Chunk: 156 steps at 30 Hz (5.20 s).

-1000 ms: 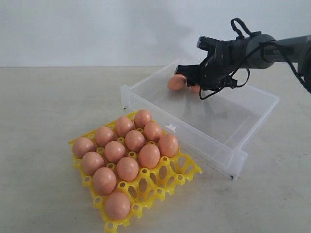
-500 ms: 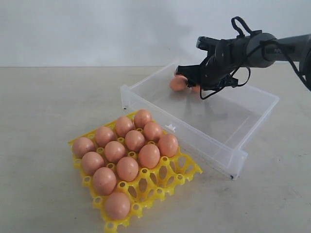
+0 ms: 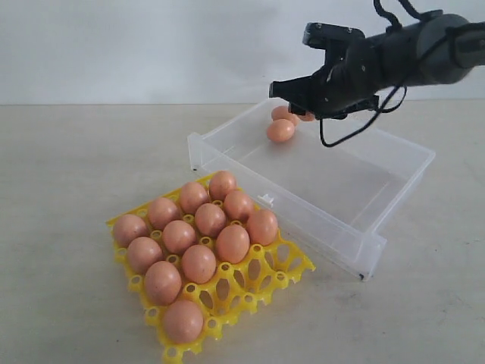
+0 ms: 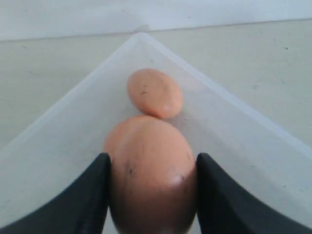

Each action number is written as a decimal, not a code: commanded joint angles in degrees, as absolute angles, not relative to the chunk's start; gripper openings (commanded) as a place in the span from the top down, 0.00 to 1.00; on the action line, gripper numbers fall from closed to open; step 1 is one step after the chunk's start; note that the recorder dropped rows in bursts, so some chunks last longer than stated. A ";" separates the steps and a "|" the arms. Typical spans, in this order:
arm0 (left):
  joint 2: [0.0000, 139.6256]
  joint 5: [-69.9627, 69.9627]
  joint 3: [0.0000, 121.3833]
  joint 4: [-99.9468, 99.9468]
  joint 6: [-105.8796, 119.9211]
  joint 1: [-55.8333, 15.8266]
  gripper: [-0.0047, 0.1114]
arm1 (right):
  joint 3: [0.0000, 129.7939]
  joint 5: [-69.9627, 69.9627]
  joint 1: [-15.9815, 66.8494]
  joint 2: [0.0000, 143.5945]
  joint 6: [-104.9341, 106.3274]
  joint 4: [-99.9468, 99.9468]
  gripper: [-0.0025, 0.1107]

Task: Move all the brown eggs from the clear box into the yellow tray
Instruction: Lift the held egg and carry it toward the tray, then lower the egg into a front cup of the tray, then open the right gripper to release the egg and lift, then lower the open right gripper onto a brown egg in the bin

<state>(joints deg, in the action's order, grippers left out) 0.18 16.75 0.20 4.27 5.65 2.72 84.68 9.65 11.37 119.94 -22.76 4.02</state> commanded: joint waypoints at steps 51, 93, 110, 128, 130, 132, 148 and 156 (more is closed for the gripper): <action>0.00 16.77 0.00 4.34 5.42 2.80 0.92 | 47.97 -69.96 14.52 95.62 -72.74 88.95 0.98; 0.00 16.77 0.00 4.34 5.42 2.80 0.92 | 48.07 -53.62 20.02 111.54 -53.74 85.21 0.56; 0.00 16.77 0.00 4.34 5.42 2.80 0.92 | 48.09 -56.76 20.02 108.73 -53.84 82.60 0.49; 0.00 16.77 0.00 4.34 5.42 2.80 0.92 | 55.59 -3.87 20.02 84.61 -34.01 46.51 0.98; 0.00 16.77 0.00 4.34 5.42 2.80 0.92 | 64.21 20.20 20.02 87.15 -32.85 46.28 0.98; 0.00 16.77 0.00 4.34 5.42 2.80 0.92 | 72.70 35.73 19.92 92.60 -25.90 45.45 0.98; 0.00 16.77 0.00 4.34 5.42 2.80 0.92 | 122.20 62.11 11.59 131.33 14.75 -10.57 0.98; 0.00 16.77 0.00 4.34 5.42 2.80 0.92 | 126.87 45.12 11.06 137.46 14.46 -11.64 0.77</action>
